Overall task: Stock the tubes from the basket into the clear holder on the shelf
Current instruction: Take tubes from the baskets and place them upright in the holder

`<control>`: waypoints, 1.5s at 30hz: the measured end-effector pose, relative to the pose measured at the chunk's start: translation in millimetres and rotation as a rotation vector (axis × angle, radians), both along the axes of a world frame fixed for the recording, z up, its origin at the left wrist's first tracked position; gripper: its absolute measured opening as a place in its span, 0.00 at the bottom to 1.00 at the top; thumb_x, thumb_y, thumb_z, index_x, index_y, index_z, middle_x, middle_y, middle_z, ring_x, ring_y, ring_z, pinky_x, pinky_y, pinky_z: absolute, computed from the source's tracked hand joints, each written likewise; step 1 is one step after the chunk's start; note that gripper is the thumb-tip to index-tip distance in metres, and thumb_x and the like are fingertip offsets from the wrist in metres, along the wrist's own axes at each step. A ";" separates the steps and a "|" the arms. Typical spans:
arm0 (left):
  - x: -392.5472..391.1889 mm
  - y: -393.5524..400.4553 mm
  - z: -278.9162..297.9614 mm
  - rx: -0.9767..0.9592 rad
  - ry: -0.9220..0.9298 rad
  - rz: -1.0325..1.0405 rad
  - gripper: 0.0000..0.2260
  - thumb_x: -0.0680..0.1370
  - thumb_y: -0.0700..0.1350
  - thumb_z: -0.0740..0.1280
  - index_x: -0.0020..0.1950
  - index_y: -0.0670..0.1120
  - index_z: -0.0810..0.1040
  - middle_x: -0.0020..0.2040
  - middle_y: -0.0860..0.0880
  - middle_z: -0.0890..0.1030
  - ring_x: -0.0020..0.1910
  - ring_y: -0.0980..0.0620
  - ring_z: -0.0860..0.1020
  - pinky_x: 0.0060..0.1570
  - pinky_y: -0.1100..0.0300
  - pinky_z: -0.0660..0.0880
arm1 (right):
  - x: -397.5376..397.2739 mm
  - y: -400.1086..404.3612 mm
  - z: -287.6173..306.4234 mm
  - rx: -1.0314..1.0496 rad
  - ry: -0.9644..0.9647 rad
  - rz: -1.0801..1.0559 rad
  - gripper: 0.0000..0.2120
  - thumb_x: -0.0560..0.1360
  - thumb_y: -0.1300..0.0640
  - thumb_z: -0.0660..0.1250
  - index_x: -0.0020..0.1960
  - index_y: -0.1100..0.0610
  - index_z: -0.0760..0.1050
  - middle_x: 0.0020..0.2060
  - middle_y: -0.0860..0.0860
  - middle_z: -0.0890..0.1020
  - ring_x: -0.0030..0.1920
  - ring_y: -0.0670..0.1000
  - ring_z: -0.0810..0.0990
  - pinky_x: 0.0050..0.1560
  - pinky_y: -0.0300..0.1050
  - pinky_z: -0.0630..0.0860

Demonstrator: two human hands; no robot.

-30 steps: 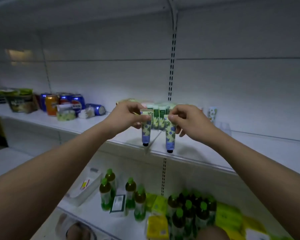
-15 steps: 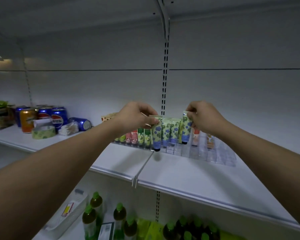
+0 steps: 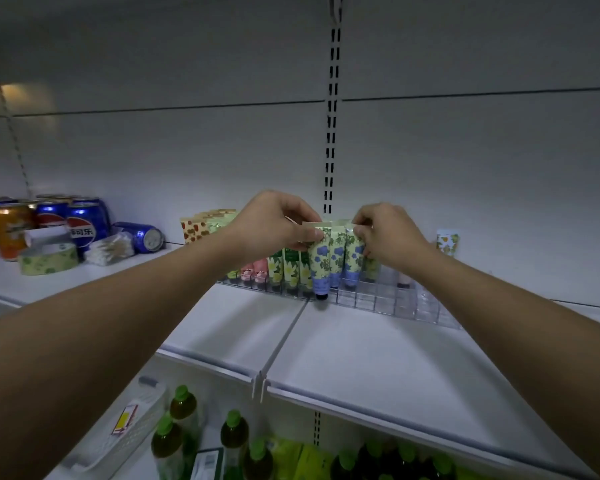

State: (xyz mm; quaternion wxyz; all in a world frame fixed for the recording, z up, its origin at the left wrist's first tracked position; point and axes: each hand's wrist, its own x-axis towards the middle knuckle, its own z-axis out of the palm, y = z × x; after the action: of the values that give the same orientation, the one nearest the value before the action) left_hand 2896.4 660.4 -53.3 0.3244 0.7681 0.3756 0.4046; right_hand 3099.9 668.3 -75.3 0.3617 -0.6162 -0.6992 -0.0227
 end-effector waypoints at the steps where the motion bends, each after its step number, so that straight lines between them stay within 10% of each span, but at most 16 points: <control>1: 0.9 0.6 -1.1 -0.005 -0.004 -0.001 0.05 0.72 0.37 0.73 0.46 0.40 0.82 0.43 0.44 0.85 0.41 0.49 0.84 0.41 0.62 0.81 | -0.3 1.3 -4.2 -0.013 -0.011 0.002 0.06 0.80 0.61 0.63 0.51 0.59 0.79 0.47 0.57 0.82 0.39 0.52 0.81 0.48 0.50 0.80; 10: -3.1 -5.1 0.0 0.013 -0.002 0.008 0.05 0.72 0.38 0.73 0.46 0.42 0.82 0.43 0.45 0.85 0.43 0.48 0.84 0.44 0.59 0.82 | -0.6 -14.6 -8.0 0.009 -0.056 -0.060 0.18 0.80 0.53 0.62 0.68 0.59 0.68 0.61 0.57 0.73 0.56 0.56 0.74 0.51 0.44 0.67; 19: -1.2 -23.7 8.8 0.112 -0.020 0.131 0.05 0.74 0.38 0.72 0.49 0.44 0.82 0.42 0.46 0.84 0.38 0.53 0.83 0.38 0.66 0.79 | -22.6 -78.2 -52.0 -0.134 -0.095 0.070 0.09 0.81 0.51 0.59 0.50 0.53 0.75 0.49 0.51 0.81 0.44 0.50 0.77 0.40 0.44 0.72; 24: 10.2 -27.0 9.2 0.190 0.046 0.213 0.04 0.74 0.39 0.73 0.46 0.47 0.82 0.41 0.50 0.83 0.36 0.56 0.82 0.31 0.71 0.74 | -20.5 -102.9 -88.5 -0.384 -0.261 0.179 0.26 0.80 0.37 0.52 0.74 0.47 0.64 0.74 0.47 0.65 0.73 0.50 0.63 0.72 0.50 0.60; 27: 18.8 -23.5 8.1 0.223 0.068 0.250 0.05 0.73 0.39 0.73 0.45 0.48 0.82 0.40 0.51 0.82 0.37 0.55 0.80 0.30 0.73 0.70 | -17.8 -106.4 -92.6 -0.407 -0.235 0.192 0.29 0.80 0.36 0.50 0.77 0.46 0.59 0.78 0.45 0.57 0.77 0.46 0.54 0.74 0.47 0.50; 45: 59.7 2.1 -18.0 0.426 0.514 0.398 0.12 0.78 0.35 0.66 0.60 0.43 0.81 0.59 0.43 0.81 0.54 0.46 0.79 0.55 0.56 0.75 | -15.8 -101.3 -98.4 -0.359 -0.148 0.184 0.28 0.79 0.36 0.54 0.75 0.46 0.64 0.75 0.45 0.64 0.73 0.49 0.62 0.71 0.47 0.57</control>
State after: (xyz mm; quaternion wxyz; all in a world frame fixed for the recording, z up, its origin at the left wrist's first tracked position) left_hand 2956.2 662.5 -71.3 -0.0322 0.8067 0.4939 0.3228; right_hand 3084.1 567.0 -173.7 0.1943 -0.6010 -0.7700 0.0902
